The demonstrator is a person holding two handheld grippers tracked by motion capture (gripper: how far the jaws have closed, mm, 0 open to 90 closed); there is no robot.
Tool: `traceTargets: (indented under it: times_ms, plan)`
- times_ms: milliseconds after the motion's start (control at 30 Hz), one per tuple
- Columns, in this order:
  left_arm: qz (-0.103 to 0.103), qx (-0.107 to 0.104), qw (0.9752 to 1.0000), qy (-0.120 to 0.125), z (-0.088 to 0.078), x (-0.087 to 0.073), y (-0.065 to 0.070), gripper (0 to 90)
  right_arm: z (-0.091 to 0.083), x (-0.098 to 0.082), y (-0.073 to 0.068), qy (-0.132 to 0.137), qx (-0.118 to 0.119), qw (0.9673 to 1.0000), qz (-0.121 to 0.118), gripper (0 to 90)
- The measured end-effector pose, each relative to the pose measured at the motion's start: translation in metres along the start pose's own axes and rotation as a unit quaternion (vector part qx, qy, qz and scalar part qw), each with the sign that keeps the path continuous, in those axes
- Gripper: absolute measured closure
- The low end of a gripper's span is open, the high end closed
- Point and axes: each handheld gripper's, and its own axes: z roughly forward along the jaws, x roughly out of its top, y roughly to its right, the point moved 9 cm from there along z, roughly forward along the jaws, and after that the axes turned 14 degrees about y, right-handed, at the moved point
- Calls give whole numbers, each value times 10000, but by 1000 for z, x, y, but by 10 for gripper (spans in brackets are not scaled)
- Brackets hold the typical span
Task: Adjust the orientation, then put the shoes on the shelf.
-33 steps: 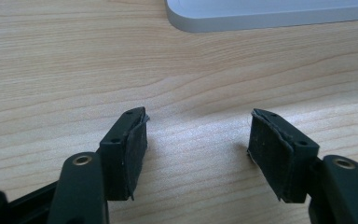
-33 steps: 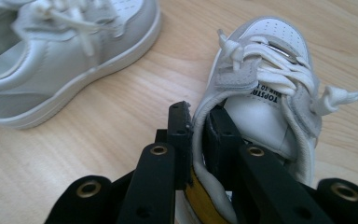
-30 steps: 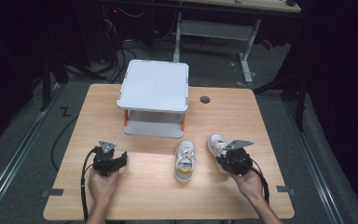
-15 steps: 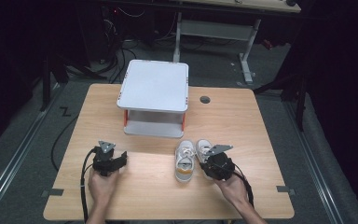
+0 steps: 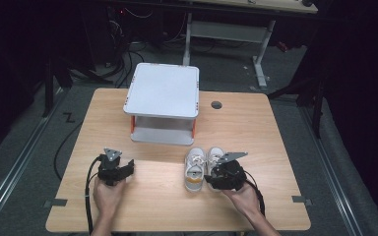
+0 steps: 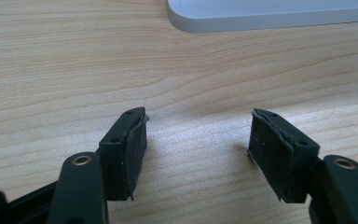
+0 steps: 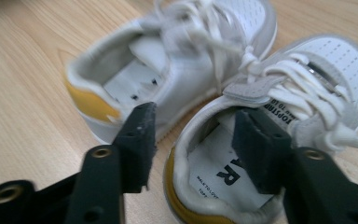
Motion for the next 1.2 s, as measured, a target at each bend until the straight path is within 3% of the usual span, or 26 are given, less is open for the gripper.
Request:
traceTargets:
  times_ms: [100,300,433,533,667,767,867,1033,1200]
  plan:
    - [5,2,10000,0,0,0,0,369,-7,2,0,127,128,9998,81,465]
    - [39,8,10000,-4,0,0,0,361,-32,9,7,757,239,9965,269,494]
    - [90,25,10000,-34,0,0,2,341,-50,11,27,1280,-10,9908,441,544]
    - [86,25,10000,-35,0,0,2,340,-55,6,48,1421,-243,9875,634,553]
    - [81,31,10000,-36,0,0,2,341,-53,-13,84,1333,-809,9842,836,543]
    - [76,37,10000,-34,0,0,2,342,-47,-29,110,1199,-1248,9800,988,523]
    - [68,25,10000,-20,0,0,3,336,-43,-40,131,1001,-1652,9763,980,514]
    - [-27,-6,10000,-24,0,0,3,316,-41,-48,151,888,-2088,9691,971,497]
    - [-58,13,9999,-99,1,0,4,294,-36,-55,159,785,-2201,9673,985,464]
